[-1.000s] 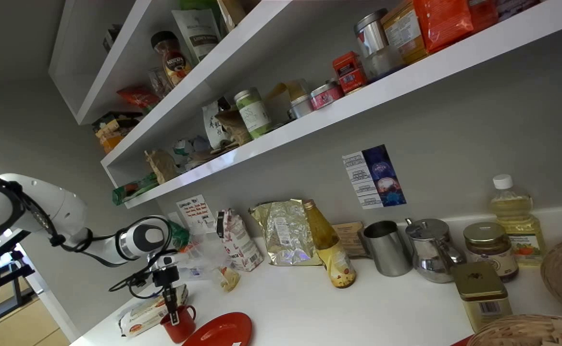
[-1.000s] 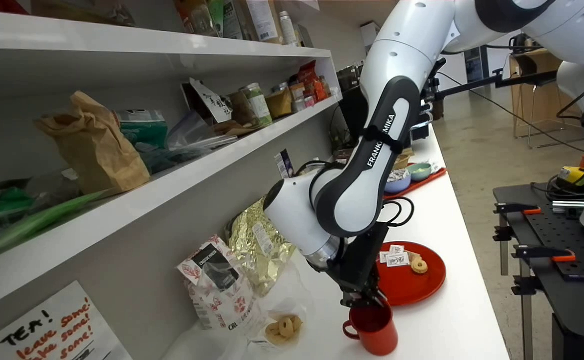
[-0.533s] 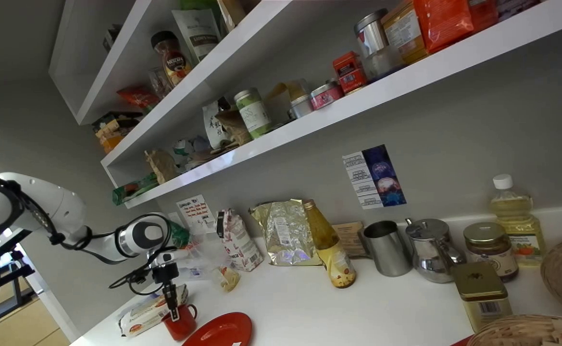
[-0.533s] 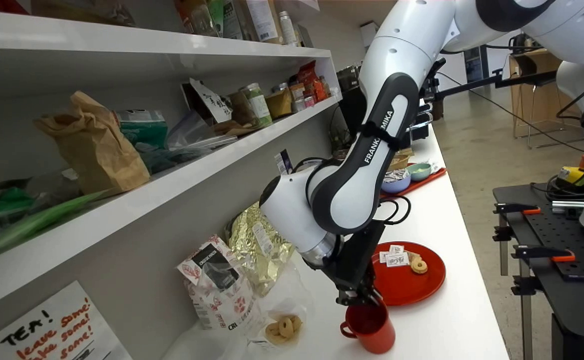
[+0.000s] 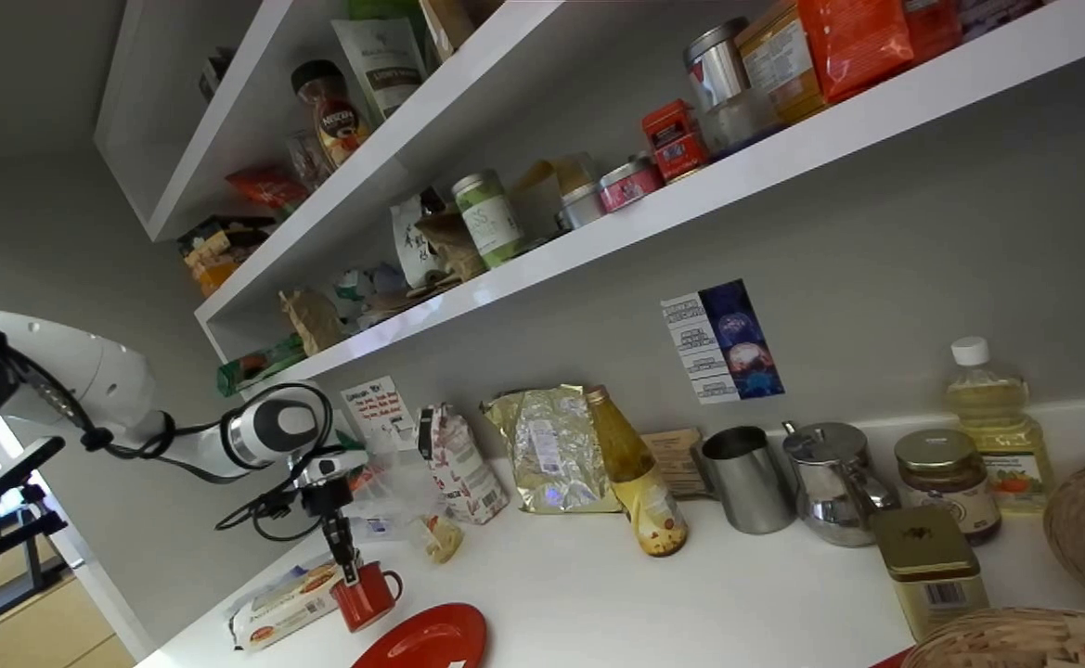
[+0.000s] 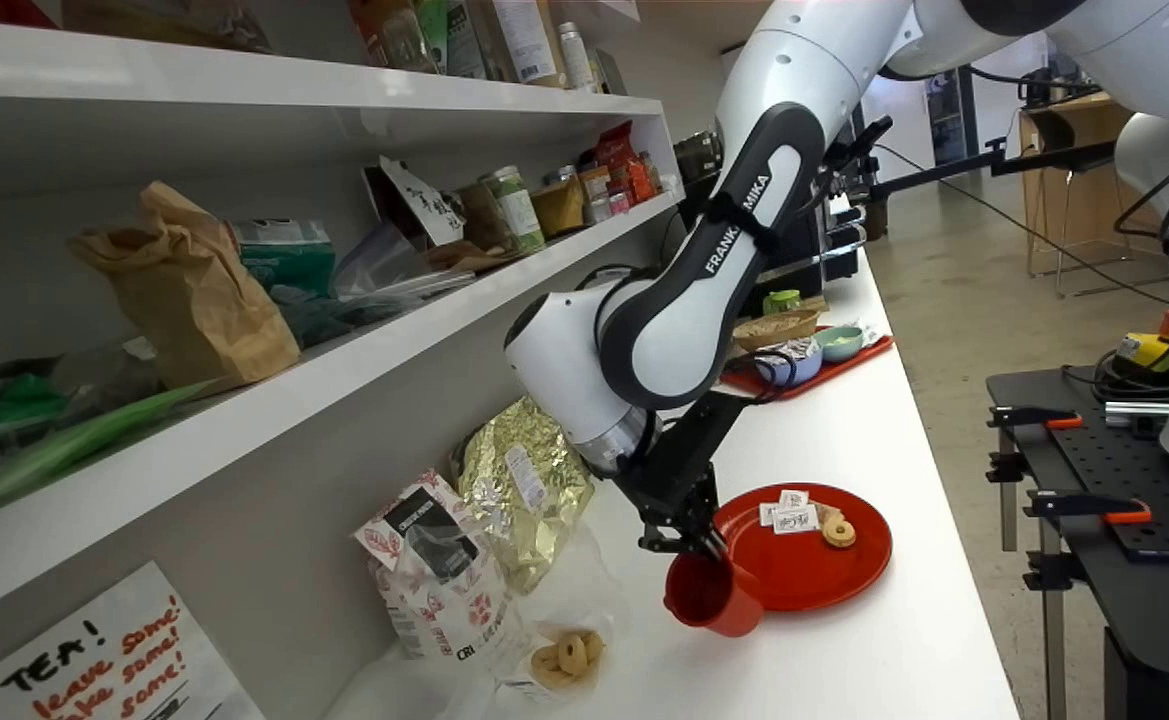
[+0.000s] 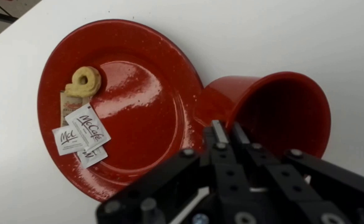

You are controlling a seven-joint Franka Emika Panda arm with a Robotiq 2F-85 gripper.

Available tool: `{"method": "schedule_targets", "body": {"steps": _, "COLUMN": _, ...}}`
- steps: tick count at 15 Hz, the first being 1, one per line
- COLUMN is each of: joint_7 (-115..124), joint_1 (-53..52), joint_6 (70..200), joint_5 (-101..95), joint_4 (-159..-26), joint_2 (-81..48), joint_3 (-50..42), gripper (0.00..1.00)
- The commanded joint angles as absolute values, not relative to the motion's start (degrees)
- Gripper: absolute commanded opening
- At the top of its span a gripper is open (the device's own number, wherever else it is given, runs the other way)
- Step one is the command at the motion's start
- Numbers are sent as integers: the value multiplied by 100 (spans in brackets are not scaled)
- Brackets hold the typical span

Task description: Move the red cup to the plate

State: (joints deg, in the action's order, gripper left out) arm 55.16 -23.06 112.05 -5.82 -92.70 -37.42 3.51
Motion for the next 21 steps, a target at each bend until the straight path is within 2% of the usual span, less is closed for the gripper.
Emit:
{"method": "schedule_targets", "body": {"steps": 1, "joint_7": 5558, "joint_1": -2195, "joint_6": 11258, "joint_5": -603, "joint_4": -9524, "joint_2": -3384, "joint_3": 295, "gripper": 3}}
{"method": "schedule_targets", "body": {"steps": 21, "joint_7": 5527, "joint_1": -1525, "joint_6": 11778, "joint_5": -525, "joint_4": -10652, "joint_2": -2968, "joint_3": 120, "gripper": 3}}
